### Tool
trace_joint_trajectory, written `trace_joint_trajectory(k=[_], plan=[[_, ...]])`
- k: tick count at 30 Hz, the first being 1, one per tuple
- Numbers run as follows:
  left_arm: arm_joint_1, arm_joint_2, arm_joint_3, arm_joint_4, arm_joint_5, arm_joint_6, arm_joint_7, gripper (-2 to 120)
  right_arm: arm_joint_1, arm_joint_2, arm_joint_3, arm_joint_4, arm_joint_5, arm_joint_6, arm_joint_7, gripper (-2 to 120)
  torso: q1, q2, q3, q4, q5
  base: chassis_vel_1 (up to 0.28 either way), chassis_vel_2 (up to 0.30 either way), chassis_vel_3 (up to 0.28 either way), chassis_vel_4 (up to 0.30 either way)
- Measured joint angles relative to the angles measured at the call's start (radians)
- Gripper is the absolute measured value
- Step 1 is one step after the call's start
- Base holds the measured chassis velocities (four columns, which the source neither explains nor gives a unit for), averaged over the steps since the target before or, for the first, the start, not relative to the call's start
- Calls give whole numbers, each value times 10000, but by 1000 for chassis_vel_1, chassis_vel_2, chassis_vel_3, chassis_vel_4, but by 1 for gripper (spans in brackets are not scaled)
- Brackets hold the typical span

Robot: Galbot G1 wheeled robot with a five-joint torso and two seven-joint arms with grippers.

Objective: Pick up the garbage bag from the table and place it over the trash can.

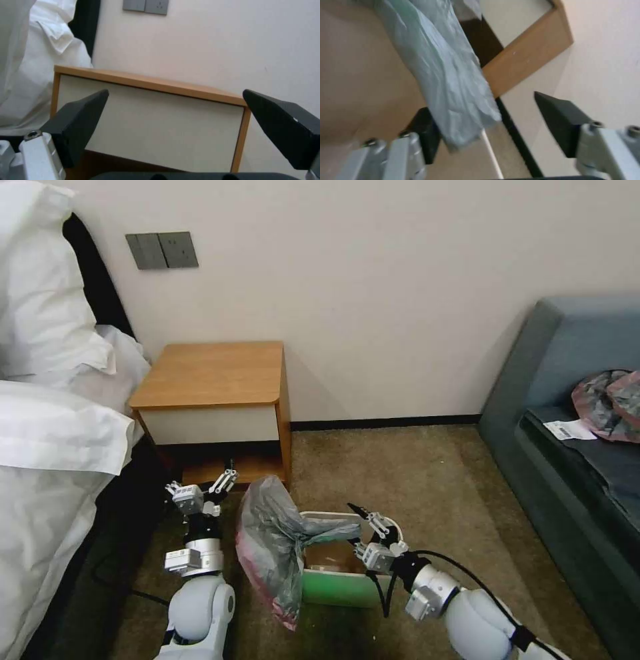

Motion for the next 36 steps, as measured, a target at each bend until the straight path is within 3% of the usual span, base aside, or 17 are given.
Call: trace_joint_trajectory(k=[5, 8, 26, 30, 33, 36], plan=[[-39, -37, 22, 55, 18, 5, 5, 100, 159, -529, 155, 81, 444, -89, -355, 95, 0, 0, 0, 0, 1, 0, 0, 0, 0], [-59, -13, 11, 81, 18, 10, 6, 100, 130, -822, 309, 238, 612, -117, -469, 99, 0, 0, 0, 0, 1, 0, 0, 0, 0], [-134, -18, 58, 123, 11, 54, 21, 100, -1100, -1907, 2022, 840, 1258, 172, -576, 100, 1, 0, 0, -1, 0, 0, 0, 0, 0], [159, 97, 63, -407, -145, 563, 92, 100, -1131, -1837, 2549, 1142, 1787, 142, -270, 100, 0, 0, 0, 0, -2, 0, 0, 0, 0], [618, 363, 9, -1330, -605, 1404, 174, 100, -1037, -1627, 2835, 1288, 2077, 63, -58, 100, 1, 0, 0, 3, -3, 0, 0, 0, 0], [778, 509, 16, -1807, -819, 1792, 205, 100, -984, -1416, 2913, 1318, 2198, 29, 137, 100, 0, -1, 0, 3, 0, 0, 0, 0, 0]])
